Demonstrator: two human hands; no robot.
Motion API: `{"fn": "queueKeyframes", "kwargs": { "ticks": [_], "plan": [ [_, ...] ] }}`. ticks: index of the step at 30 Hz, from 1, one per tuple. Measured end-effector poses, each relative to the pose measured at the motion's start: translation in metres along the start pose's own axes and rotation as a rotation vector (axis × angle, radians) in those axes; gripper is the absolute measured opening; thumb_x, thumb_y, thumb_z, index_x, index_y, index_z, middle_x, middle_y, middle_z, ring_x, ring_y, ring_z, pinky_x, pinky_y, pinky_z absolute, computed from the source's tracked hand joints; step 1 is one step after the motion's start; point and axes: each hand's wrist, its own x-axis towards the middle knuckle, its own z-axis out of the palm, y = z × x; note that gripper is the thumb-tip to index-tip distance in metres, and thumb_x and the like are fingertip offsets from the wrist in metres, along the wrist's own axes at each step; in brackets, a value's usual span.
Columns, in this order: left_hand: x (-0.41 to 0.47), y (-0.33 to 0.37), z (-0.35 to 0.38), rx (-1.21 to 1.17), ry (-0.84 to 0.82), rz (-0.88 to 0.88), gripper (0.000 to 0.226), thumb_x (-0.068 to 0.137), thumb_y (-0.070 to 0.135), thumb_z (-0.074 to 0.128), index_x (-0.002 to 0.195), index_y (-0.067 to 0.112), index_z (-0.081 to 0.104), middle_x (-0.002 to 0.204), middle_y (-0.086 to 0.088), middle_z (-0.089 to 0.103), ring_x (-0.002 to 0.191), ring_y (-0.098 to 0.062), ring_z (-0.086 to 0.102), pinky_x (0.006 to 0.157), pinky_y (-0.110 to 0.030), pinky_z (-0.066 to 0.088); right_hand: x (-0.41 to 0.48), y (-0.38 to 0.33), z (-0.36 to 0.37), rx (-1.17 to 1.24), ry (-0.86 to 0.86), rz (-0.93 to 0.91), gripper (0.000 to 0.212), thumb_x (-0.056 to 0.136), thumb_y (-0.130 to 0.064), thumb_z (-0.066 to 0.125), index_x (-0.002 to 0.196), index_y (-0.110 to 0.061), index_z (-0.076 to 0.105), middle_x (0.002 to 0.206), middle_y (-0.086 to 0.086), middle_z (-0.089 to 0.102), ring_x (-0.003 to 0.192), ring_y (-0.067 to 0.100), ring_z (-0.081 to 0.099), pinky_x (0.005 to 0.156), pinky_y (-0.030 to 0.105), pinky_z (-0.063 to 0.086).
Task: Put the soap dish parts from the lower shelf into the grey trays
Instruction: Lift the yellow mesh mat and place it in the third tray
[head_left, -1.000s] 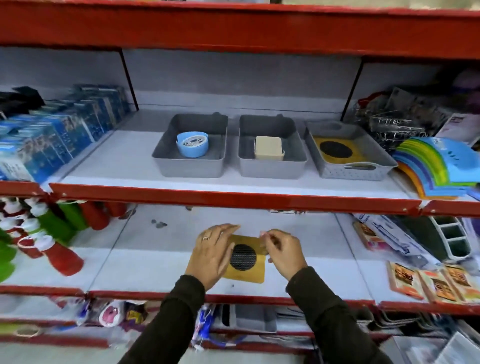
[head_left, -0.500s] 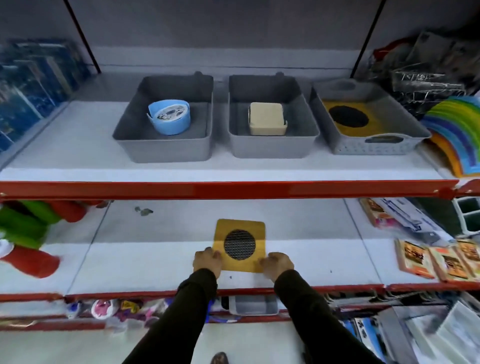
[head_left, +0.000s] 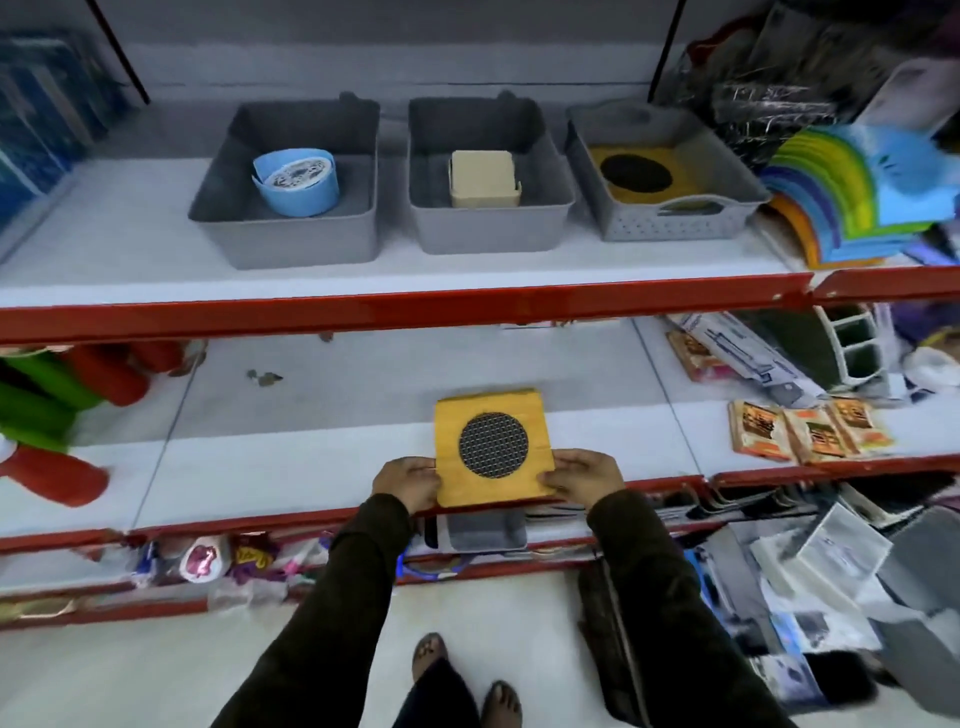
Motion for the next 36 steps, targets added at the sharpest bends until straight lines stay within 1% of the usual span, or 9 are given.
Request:
{"fn": "queueKeyframes", "kwargs": {
  "ticks": [5, 9, 14, 21, 23, 25, 30, 33, 36],
  "plan": [
    [-0.049, 0.019, 0.016, 0.029, -0.126, 0.043, 0.015, 0.088, -0.004, 0.057, 0.095, 0.009, 0.06, 0.075, -0.01, 0.063, 0.061, -0.019, 0.06, 0.062, -0.028, 0.057, -0.055, -0.023, -0.044, -0.074, -0.034, -0.053, 0.031, 0.066, 0.013, 0.08, 0.081, -0.007, 0.062, 0.083, 0.013, 0.067, 0.059, 0.016, 0.067, 0.047, 0.02, 0.054],
    [-0.087, 0.043, 0.016, 0.142, -0.3, 0.093, 0.015, 0.088, 0.0, 0.062, 0.101, 0.008, 0.059, 0.076, -0.01, 0.065, 0.06, -0.017, 0.065, 0.079, -0.034, 0.053, -0.103, -0.054, -0.083, -0.187, -0.12, -0.017, 0.03, 0.069, 0.008, 0.08, 0.087, -0.008, 0.061, 0.082, 0.011, 0.067, 0.076, 0.023, 0.067, 0.066, 0.03, 0.059],
    [-0.147, 0.103, 0.014, 0.222, -0.4, 0.256, 0.016, 0.087, 0.006, 0.068, 0.097, 0.013, 0.058, 0.078, -0.002, 0.067, 0.051, -0.004, 0.068, 0.061, -0.019, 0.056, -0.154, -0.098, -0.132, -0.169, -0.139, -0.076, 0.038, 0.067, 0.009, 0.08, 0.096, -0.006, 0.06, 0.083, 0.012, 0.069, 0.086, 0.028, 0.068, 0.075, 0.036, 0.057],
    [-0.189, 0.185, 0.007, 0.112, -0.362, 0.502, 0.022, 0.085, 0.008, 0.072, 0.106, 0.012, 0.064, 0.089, -0.002, 0.071, 0.066, -0.008, 0.069, 0.07, -0.023, 0.057, -0.209, -0.176, -0.156, -0.078, -0.036, -0.387, 0.038, 0.063, 0.001, 0.082, 0.099, -0.003, 0.07, 0.08, 0.009, 0.075, 0.068, 0.019, 0.071, 0.055, 0.021, 0.06],
    [-0.188, 0.207, 0.009, 0.079, -0.35, 0.551, 0.031, 0.085, 0.008, 0.072, 0.114, 0.01, 0.064, 0.095, -0.003, 0.071, 0.074, -0.011, 0.069, 0.069, -0.022, 0.058, -0.207, -0.2, -0.16, -0.024, -0.012, -0.445, 0.039, 0.061, -0.003, 0.081, 0.099, -0.003, 0.071, 0.076, 0.007, 0.077, 0.067, 0.026, 0.066, 0.054, 0.022, 0.059],
    [-0.182, 0.229, 0.015, 0.038, -0.351, 0.603, 0.032, 0.084, 0.005, 0.072, 0.115, 0.01, 0.065, 0.093, -0.001, 0.071, 0.075, -0.011, 0.068, 0.067, -0.021, 0.059, -0.199, -0.224, -0.161, -0.01, 0.037, -0.469, 0.036, 0.069, -0.002, 0.079, 0.103, -0.004, 0.07, 0.068, 0.001, 0.076, 0.058, 0.015, 0.065, 0.05, 0.016, 0.056],
    [-0.164, 0.291, 0.04, 0.036, -0.293, 0.668, 0.017, 0.083, -0.002, 0.071, 0.089, 0.012, 0.062, 0.084, 0.002, 0.067, 0.07, -0.011, 0.06, 0.055, -0.018, 0.057, -0.155, -0.283, -0.169, -0.007, 0.181, -0.478, 0.036, 0.076, -0.002, 0.077, 0.11, 0.002, 0.068, 0.076, 0.014, 0.071, 0.048, 0.012, 0.059, 0.044, 0.014, 0.054],
    [-0.144, 0.331, 0.057, 0.068, -0.283, 0.644, 0.047, 0.083, 0.004, 0.074, 0.126, -0.002, 0.055, 0.118, -0.01, 0.062, 0.072, -0.015, 0.061, 0.046, -0.016, 0.056, -0.119, -0.315, -0.178, -0.022, 0.276, -0.476, 0.03, 0.077, -0.001, 0.076, 0.106, 0.003, 0.07, 0.046, 0.0, 0.068, 0.033, 0.006, 0.056, 0.041, 0.013, 0.052],
    [-0.122, 0.362, 0.074, 0.137, -0.269, 0.593, 0.047, 0.085, 0.013, 0.073, 0.127, -0.002, 0.055, 0.109, -0.011, 0.058, 0.071, -0.013, 0.058, 0.053, -0.016, 0.056, -0.083, -0.341, -0.185, -0.071, 0.347, -0.454, 0.022, 0.08, -0.002, 0.075, 0.101, -0.001, 0.071, 0.039, -0.004, 0.064, 0.03, 0.003, 0.056, 0.041, 0.014, 0.054]
  ]
}}
